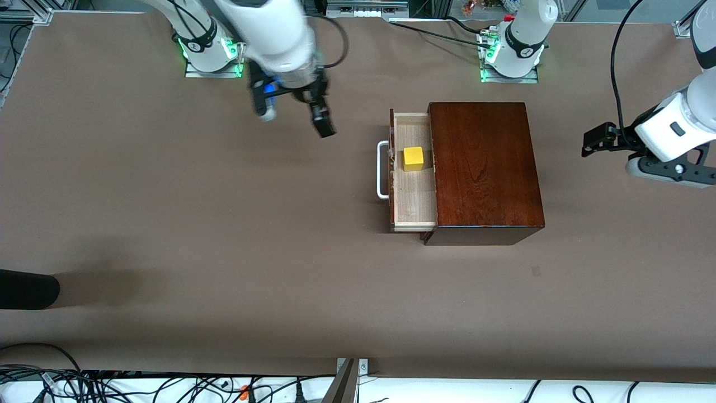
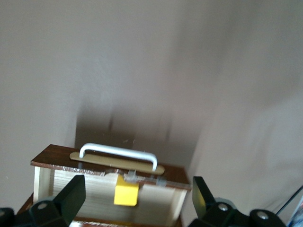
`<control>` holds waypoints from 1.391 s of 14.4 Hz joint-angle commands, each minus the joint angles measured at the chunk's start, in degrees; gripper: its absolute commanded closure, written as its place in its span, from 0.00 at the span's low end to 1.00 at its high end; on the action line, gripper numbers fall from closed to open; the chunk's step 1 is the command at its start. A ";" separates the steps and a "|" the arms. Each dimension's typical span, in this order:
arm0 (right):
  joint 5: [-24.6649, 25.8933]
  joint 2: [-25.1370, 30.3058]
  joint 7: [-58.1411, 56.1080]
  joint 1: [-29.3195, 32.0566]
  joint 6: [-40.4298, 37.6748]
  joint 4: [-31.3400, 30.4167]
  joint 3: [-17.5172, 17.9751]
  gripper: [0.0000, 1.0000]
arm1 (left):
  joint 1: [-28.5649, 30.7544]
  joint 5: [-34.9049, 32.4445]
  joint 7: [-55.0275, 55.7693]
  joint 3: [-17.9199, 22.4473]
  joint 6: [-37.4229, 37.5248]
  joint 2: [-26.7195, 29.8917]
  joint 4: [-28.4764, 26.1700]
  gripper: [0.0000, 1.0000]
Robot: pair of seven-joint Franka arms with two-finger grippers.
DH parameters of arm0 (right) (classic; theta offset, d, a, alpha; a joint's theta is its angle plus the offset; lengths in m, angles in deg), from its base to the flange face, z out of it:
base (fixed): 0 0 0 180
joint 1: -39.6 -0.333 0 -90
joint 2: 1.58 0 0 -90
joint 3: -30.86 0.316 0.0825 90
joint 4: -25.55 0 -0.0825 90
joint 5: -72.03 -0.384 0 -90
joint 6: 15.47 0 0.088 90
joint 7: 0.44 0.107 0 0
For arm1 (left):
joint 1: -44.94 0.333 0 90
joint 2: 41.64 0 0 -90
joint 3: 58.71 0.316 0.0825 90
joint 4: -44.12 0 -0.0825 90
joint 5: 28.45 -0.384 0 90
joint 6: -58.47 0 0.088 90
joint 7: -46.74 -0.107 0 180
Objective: Open drawer, take yellow block, close drawer
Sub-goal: 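Lower the right gripper into the drawer over the yellow block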
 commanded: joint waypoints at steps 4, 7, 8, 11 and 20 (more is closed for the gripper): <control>11.04 -16.04 24.62 -13.06 2.66 16.29 -0.75 0.00 | -1.84 0.43 5.94 0.99 -3.45 7.06 -7.42 0.00; 14.67 -21.32 27.11 -16.33 4.95 19.20 -0.84 0.00 | -1.84 0.43 5.86 0.98 -2.99 6.71 -6.97 0.00; 14.94 -22.12 27.11 -16.68 6.00 19.20 -0.84 0.00 | -1.92 0.43 5.86 0.98 -2.91 6.71 -6.88 0.00; 17.30 -24.84 26.58 -17.03 8.64 19.11 -0.84 0.00 | -1.84 0.43 5.77 0.98 -1.86 6.88 -6.36 0.00; 22.32 -29.86 25.53 -18.18 14.54 18.94 -0.84 0.00 | -1.92 0.61 5.68 0.90 1.84 5.39 -3.72 0.00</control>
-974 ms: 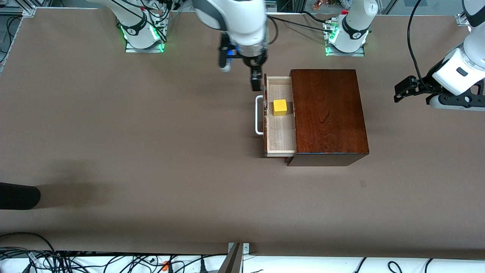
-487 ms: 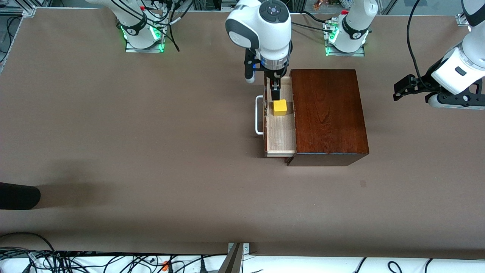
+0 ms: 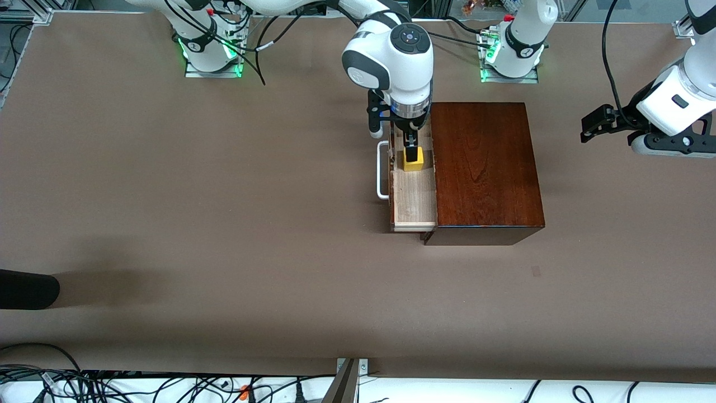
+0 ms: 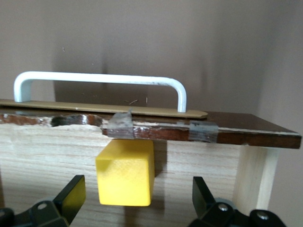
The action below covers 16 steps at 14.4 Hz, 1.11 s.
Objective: Open drawer, take yellow block, close drawer
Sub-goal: 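Lower the right gripper into the drawer over the yellow block, then close the right gripper on the yellow block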
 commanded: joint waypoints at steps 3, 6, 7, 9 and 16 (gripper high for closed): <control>1.26 -1.98 -0.34 -0.91 0.93 2.05 -0.28 0.00 | -0.31 0.61 -0.81 0.11 1.33 -0.43 1.39 0.00; 1.26 -2.68 -0.25 -0.82 3.22 1.96 -1.07 0.00 | -0.84 0.61 -0.81 0.11 1.33 -0.43 1.39 0.00; 1.35 -3.03 -0.25 -0.91 3.49 1.96 -1.16 0.00 | -0.84 0.61 -0.81 0.11 1.42 -0.43 1.39 0.00; 1.78 -3.64 -0.34 -0.91 3.66 1.96 -1.51 0.00 | -0.84 0.61 -0.81 0.11 1.33 -0.43 1.39 0.00; 2.84 -4.53 -0.25 -1.17 5.16 2.14 -1.51 1.00 | -0.75 0.78 -0.73 0.11 1.51 -0.43 1.39 0.00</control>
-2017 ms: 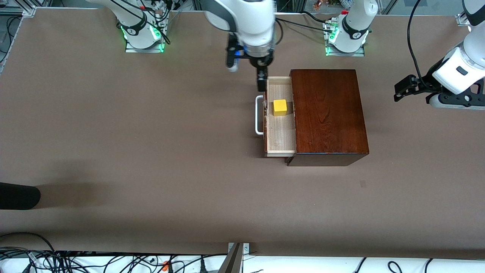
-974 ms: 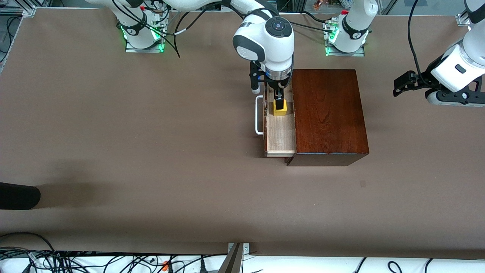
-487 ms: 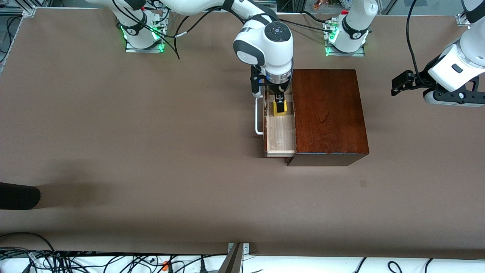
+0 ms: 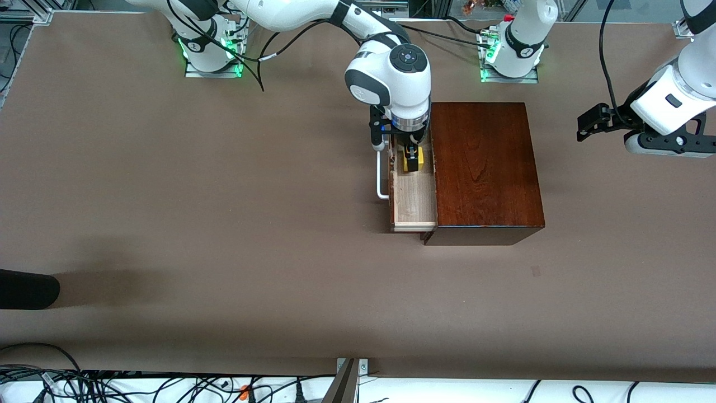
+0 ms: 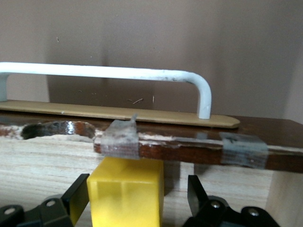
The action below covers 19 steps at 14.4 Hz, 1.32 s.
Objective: Open drawer, take yellow block, close drawer
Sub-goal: 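Close the right gripper on the yellow block, then lift the block with the right gripper while the left gripper reaches the handle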
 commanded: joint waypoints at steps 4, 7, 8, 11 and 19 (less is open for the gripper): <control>0.95 0.91 -0.43 -0.26 -2.59 2.55 -0.19 1.00 | -0.13 1.13 -0.64 0.18 1.11 -0.68 1.47 0.00; -1.07 2.32 -0.60 0.63 -11.45 8.59 0.78 1.00 | -0.13 1.13 -0.64 0.18 1.11 -0.68 1.47 0.00; -1.51 3.11 -0.78 0.80 -14.18 10.01 0.78 1.00 | -0.22 1.13 -0.64 0.18 1.20 -0.68 1.47 0.00; -5.54 7.84 -8.21 3.51 -19.12 10.11 0.52 1.00 | -0.31 1.13 -0.47 0.10 1.20 -0.68 1.56 0.00; -16.35 24.00 -63.46 22.22 -28.44 -5.67 0.17 1.00 | -1.36 1.48 -0.64 -2.89 4.27 -1.12 2.26 0.00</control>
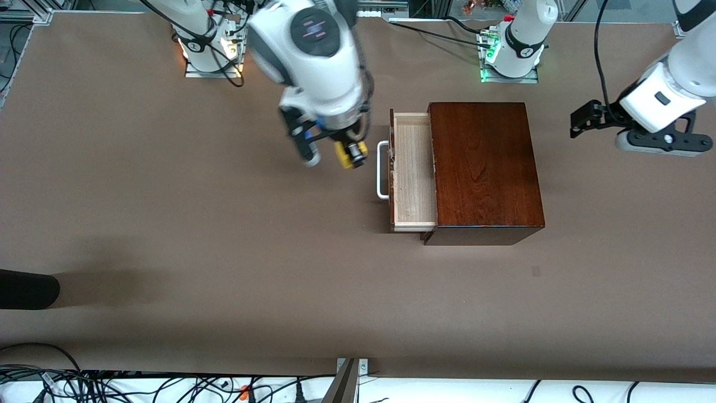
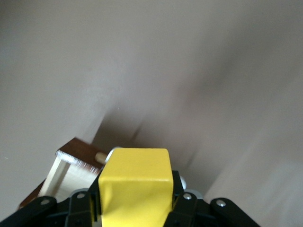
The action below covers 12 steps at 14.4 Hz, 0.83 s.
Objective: Open drawer, take yellow block, close drawer
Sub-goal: 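Lift the block with the right gripper while the left gripper reaches the handle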
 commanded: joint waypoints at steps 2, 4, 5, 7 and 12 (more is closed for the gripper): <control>-3.99 14.20 -25.97 9.54 0.64 -19.17 -0.74 1.00 | -2.10 3.62 -0.54 -2.74 2.59 -1.66 1.80 0.00; -4.35 20.00 -38.71 10.44 2.47 -28.57 -4.25 1.00 | -3.51 4.42 -0.54 -5.80 3.64 -2.45 1.71 0.00; -5.48 23.17 -44.34 10.44 4.75 -33.49 -6.53 1.00 | -3.87 4.42 -0.54 -8.00 4.61 -3.15 1.80 0.00; -7.24 28.62 -54.89 10.35 10.63 -44.04 -10.84 1.00 | -3.96 4.42 0.16 -13.01 4.09 -5.78 1.80 0.00; -8.56 29.44 -79.61 10.44 22.84 -57.77 -17.44 1.00 | -6.06 4.25 -0.89 -18.82 -3.19 -12.46 1.98 0.00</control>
